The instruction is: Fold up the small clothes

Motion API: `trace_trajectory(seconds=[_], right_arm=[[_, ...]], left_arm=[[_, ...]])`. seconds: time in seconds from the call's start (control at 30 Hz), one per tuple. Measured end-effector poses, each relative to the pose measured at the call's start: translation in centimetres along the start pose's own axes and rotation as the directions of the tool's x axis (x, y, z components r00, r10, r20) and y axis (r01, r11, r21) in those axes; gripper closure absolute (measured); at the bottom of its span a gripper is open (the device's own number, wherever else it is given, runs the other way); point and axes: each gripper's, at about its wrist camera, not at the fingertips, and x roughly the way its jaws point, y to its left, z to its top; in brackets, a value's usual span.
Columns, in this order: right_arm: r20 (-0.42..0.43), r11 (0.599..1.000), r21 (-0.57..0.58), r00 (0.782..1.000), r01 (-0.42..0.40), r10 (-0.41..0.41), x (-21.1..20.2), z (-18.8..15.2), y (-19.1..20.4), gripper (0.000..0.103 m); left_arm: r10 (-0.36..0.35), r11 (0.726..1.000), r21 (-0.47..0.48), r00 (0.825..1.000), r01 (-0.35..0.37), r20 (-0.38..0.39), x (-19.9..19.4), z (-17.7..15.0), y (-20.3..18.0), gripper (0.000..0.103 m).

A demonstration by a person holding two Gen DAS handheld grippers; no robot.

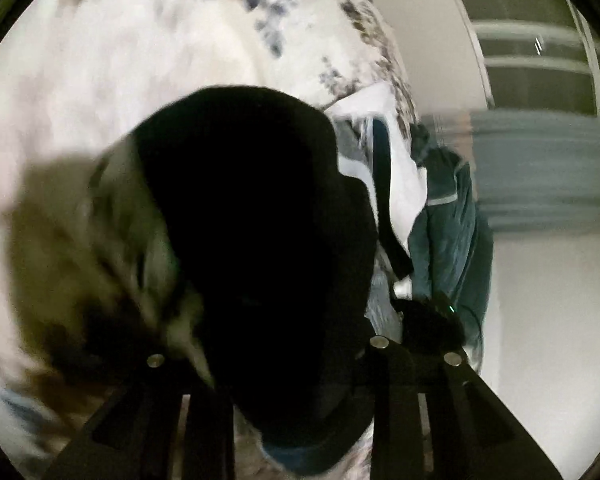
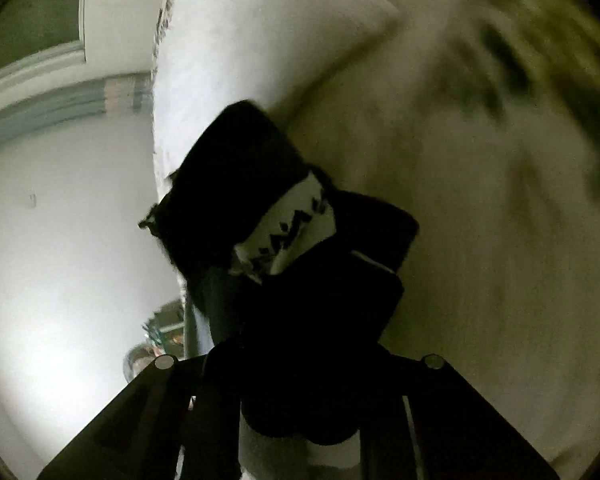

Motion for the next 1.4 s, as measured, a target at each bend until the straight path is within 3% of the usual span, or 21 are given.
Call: trace_trajectory(seconds=[0.13,0.2,0.27,0.33,0.4,0.43,0.47,0.57,0.63,0.73,0.77,0.8,0.83,0.9,1.0,1.13,1.2,1.3,1.33,1.37,1.4], right_arm=[[0.059,0.987,0.146,0.997,-0.061,0.053,-1.5,-9.8,-2.0,0.087],[0.07,0.97,0.232,0.996,-0.074,0.06,-2.5,-15.7,-3.4,0.087],[0.061,0.956,0.289,0.998,-0.046,0.029,-2.2,-21.2,-4.4,0.087],[0.043,0.948,0.319,0.999,-0.011,-0.003,-1.4,-24.6,-5.7,0.08],[0.022,0.928,0.37,0.999,0.038,-0.05,-0.1,-26.1,-7.2,0.064],[0.014,0.916,0.399,0.998,0.046,-0.056,0.1,-26.4,-8.1,0.045],[0.005,0.903,0.427,0.999,0.038,-0.044,0.3,-26.8,-9.0,0.036],[-0.017,0.921,0.387,0.999,0.038,-0.034,-0.3,-27.3,-8.8,0.033],[-0.057,0.94,0.33,0.996,0.08,-0.065,-1.0,-27.9,-7.9,0.033],[-0.164,0.95,0.261,0.977,0.173,-0.133,-1.2,-29.8,-6.2,0.024],[-0.202,0.95,0.228,0.965,0.215,-0.17,-1.2,-30.9,-6.0,0.023],[-0.223,0.95,0.198,0.955,0.243,-0.197,-1.7,-31.4,-5.9,0.023],[-0.237,0.95,0.173,0.947,0.261,-0.217,-2.0,-31.8,-5.7,0.023],[-0.242,0.944,0.127,0.932,0.305,-0.268,-2.8,-31.8,-4.9,0.023],[-0.137,0.926,0.032,0.92,0.376,-0.368,-3.7,-29.8,-2.2,0.023],[0.026,0.864,-0.168,0.878,0.475,-0.477,-3.2,-24.5,1.3,0.023],[0.047,0.836,-0.238,0.866,0.494,-0.499,-2.9,-21.8,2.2,0.023],[0.04,0.788,-0.256,0.821,0.559,-0.57,-1.4,-18.9,1.4,0.028],[0.067,0.738,-0.212,0.763,0.64,-0.643,-2.1,-18.1,0.2,0.036],[0.079,0.731,-0.146,0.745,0.666,-0.663,-3.7,-17.3,-1.4,0.036],[0.081,0.749,-0.086,0.754,0.657,-0.652,-5.0,-16.9,-2.6,0.036]], left_arm=[[0.039,0.989,0.148,0.989,-0.018,-0.14,-2.2,1.8,0.0,0.078],[0.096,0.981,0.188,0.962,-0.048,-0.254,-3.0,1.3,1.3,0.073],[0.168,0.973,0.206,0.933,-0.105,-0.319,-3.8,0.0,3.0,0.045],[0.216,0.969,0.192,0.912,-0.155,-0.349,-3.7,-0.7,4.6,0.03],[0.235,0.968,0.168,0.911,-0.187,-0.339,-4.4,-1.7,5.9,0.029],[0.231,0.969,0.161,0.918,-0.187,-0.323,-4.7,-1.6,5.6,0.029],[0.228,0.969,0.166,0.927,-0.185,-0.299,-5.4,-1.8,5.4,0.028],[0.256,0.958,0.181,0.945,-0.221,-0.202,-8.7,-3.0,4.8,0.028],[0.318,0.939,0.181,0.94,-0.293,-0.127,-10.8,-3.9,5.5,0.028],[0.417,0.898,0.179,0.907,-0.401,-0.06,-13.3,-6.4,7.9,0.028],[0.467,0.872,0.194,0.883,-0.45,-0.051,-13.3,-7.0,8.9,0.028],[0.542,0.825,0.222,0.839,-0.52,-0.048,-12.9,-7.9,10.4,0.028],[0.58,0.797,0.242,0.813,-0.554,-0.05,-11.6,-8.0,11.1,0.028],[0.605,0.769,0.282,0.796,-0.574,-0.03,-10.1,-8.8,12.0,0.028],[0.613,0.751,0.321,0.79,-0.576,-0.017,-7.8,-9.2,11.2,0.0],[0.735,0.638,0.351,0.678,-0.685,-0.013,-4.0,-9.1,10.6,0.0],[0.764,0.605,0.346,0.645,-0.718,0.004,-3.0,-9.3,10.3,0.0],[0.764,0.602,0.325,0.644,-0.729,0.028,-2.4,-9.5,10.2,0.0],[0.764,0.603,0.326,0.644,-0.728,0.023,-2.5,-9.6,10.3,0.0],[0.763,0.605,0.328,0.646,-0.725,0.019,-2.3,-9.6,10.2,0.0],[0.76,0.611,0.332,0.65,-0.719,0.009,-2.2,-9.6,10.1,0.0]])
